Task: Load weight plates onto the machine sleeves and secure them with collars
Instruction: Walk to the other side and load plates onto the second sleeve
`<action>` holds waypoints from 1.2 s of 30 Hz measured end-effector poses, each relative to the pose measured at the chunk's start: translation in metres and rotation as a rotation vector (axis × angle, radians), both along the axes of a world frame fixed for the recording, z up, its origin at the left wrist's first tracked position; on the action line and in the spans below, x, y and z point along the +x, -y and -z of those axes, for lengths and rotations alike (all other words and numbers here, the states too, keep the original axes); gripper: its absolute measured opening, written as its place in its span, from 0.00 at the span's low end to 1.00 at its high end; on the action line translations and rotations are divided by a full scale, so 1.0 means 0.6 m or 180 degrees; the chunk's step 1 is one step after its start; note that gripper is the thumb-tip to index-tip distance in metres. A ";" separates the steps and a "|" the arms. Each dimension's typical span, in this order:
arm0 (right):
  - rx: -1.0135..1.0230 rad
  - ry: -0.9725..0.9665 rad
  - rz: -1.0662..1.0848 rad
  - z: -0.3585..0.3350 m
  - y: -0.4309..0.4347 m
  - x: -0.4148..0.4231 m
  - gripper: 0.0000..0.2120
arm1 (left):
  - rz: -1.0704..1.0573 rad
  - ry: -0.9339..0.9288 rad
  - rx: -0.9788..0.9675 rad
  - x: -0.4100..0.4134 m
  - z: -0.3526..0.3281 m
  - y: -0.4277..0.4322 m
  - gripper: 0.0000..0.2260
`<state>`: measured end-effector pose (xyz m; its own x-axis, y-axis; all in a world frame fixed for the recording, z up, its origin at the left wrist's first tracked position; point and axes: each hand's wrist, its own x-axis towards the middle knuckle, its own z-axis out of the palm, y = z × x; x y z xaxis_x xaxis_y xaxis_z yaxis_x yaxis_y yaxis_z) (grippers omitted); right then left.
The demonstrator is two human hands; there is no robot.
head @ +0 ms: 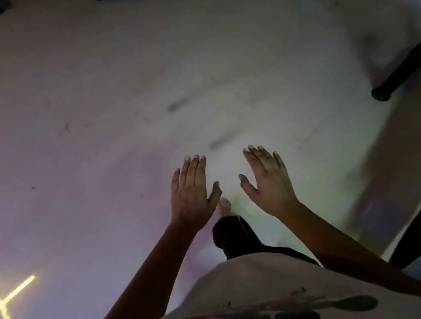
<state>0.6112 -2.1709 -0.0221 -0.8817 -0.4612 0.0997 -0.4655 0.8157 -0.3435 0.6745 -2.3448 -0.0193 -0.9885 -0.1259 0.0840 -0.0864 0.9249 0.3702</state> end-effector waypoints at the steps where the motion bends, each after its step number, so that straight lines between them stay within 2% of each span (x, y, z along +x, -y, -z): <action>1: 0.0000 0.0002 0.0059 0.004 0.010 -0.036 0.25 | 0.0056 -0.0002 0.0002 -0.040 0.003 0.010 0.26; 18: 0.0074 0.0042 0.0541 0.006 0.108 -0.684 0.26 | 0.0741 0.0025 -0.0036 -0.741 -0.005 0.123 0.26; 28: 0.0088 -0.0082 0.1219 -0.022 0.135 -1.104 0.26 | 0.1359 -0.0058 -0.0134 -1.229 -0.019 0.160 0.26; 36: 0.0043 -0.0138 0.1704 -0.017 0.110 -1.387 0.26 | 0.1904 -0.0093 -0.0139 -1.565 -0.017 0.127 0.27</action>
